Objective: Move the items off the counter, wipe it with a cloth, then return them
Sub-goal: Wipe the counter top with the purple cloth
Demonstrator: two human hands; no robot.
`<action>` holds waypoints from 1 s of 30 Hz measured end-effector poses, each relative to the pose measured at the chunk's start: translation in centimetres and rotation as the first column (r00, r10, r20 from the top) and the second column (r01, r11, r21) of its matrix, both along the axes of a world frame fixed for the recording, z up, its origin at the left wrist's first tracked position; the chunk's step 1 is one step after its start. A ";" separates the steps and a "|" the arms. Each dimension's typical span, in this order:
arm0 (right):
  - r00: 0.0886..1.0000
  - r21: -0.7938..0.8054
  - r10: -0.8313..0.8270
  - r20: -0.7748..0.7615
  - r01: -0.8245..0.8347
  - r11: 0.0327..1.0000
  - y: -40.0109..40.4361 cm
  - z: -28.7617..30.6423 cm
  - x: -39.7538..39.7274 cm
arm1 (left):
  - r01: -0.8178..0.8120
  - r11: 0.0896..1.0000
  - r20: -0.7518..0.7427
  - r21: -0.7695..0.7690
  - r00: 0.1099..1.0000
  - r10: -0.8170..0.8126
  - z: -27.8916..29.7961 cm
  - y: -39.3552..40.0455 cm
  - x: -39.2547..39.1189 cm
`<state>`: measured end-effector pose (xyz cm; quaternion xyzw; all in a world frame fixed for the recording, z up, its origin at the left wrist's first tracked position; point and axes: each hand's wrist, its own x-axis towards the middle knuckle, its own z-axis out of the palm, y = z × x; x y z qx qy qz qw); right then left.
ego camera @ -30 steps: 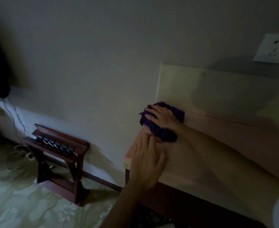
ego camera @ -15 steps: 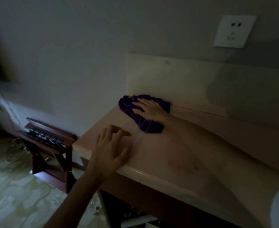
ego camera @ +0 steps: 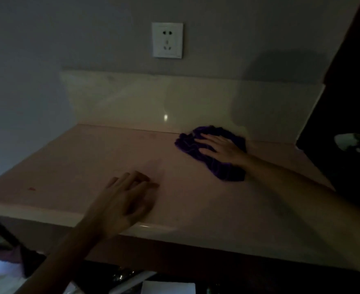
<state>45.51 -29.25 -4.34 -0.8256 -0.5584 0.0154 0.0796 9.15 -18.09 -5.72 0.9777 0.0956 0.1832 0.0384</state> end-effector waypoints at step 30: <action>0.998 -0.058 -0.044 0.041 0.046 0.997 -12.8 -0.3 -2.7 | -0.104 0.994 -0.073 0.024 0.992 0.106 1.0 3.8 -3.2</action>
